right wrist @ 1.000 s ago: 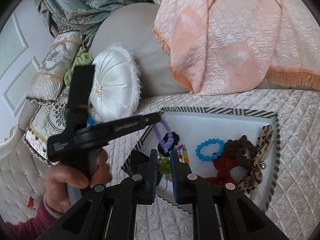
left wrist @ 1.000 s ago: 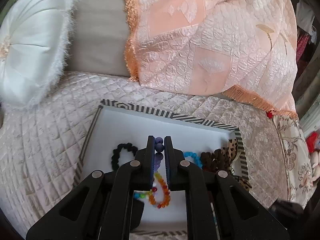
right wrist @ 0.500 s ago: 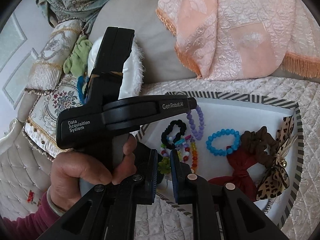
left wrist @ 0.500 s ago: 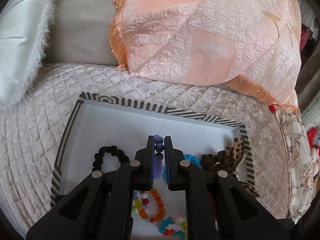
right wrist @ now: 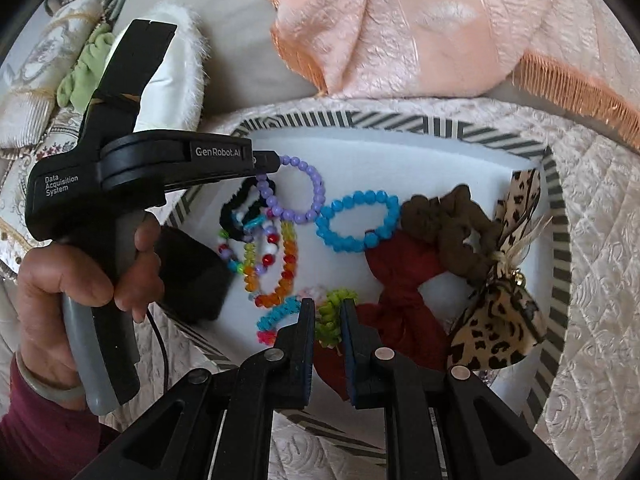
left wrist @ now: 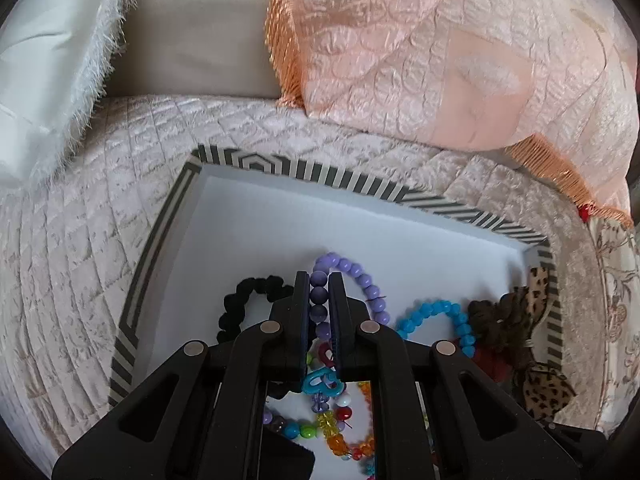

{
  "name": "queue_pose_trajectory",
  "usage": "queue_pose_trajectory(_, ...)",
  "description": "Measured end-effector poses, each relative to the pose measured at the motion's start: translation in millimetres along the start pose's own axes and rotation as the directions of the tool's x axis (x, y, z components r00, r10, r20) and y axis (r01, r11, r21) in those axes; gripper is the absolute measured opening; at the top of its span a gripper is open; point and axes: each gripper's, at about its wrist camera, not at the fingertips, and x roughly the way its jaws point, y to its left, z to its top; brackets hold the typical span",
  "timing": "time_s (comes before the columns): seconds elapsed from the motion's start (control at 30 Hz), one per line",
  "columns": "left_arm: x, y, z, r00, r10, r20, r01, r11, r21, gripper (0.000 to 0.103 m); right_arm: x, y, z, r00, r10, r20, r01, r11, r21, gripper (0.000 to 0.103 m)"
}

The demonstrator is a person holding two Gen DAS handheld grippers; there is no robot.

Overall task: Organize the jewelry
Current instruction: 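Open both grippers to drop the purple bracelet and green hair tie into the tray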

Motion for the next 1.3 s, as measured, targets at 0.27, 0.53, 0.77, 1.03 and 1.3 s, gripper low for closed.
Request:
queue_pose_trajectory(0.27, 6, -7, -7, 1.0, 0.03, -0.009, -0.029, 0.999, 0.029, 0.008, 2, -3, 2, 1.0, 0.005, -0.005, -0.005, 1.0, 0.013, 0.026)
queue_pose_trajectory(0.53, -2, -13, -9, 0.999, 0.05, -0.01, -0.05, 0.997, 0.051, 0.016, -22, 3, 3, 0.999, 0.011, 0.051, -0.012, 1.0, 0.012, 0.04)
queue_pose_trajectory(0.77, -18, -17, -11, 0.998, 0.056, 0.014, -0.057, 0.996, 0.063, 0.045, -34, -4, 2, 0.997, -0.001, 0.079, -0.002, 0.999, 0.038, 0.04)
queue_pose_trajectory(1.03, -40, -15, -18, 0.996, 0.08, 0.048, -0.083, 0.994, 0.076, 0.046, -42, -4, 0, 0.994, -0.019, 0.106, 0.013, 0.998, 0.056, 0.041)
queue_pose_trajectory(1.3, -76, -18, -36, 0.988, 0.108, 0.109, -0.118, 0.99, 0.084, 0.046, -61, -7, -2, 0.982, -0.078, 0.171, 0.062, 0.993, 0.096, 0.041)
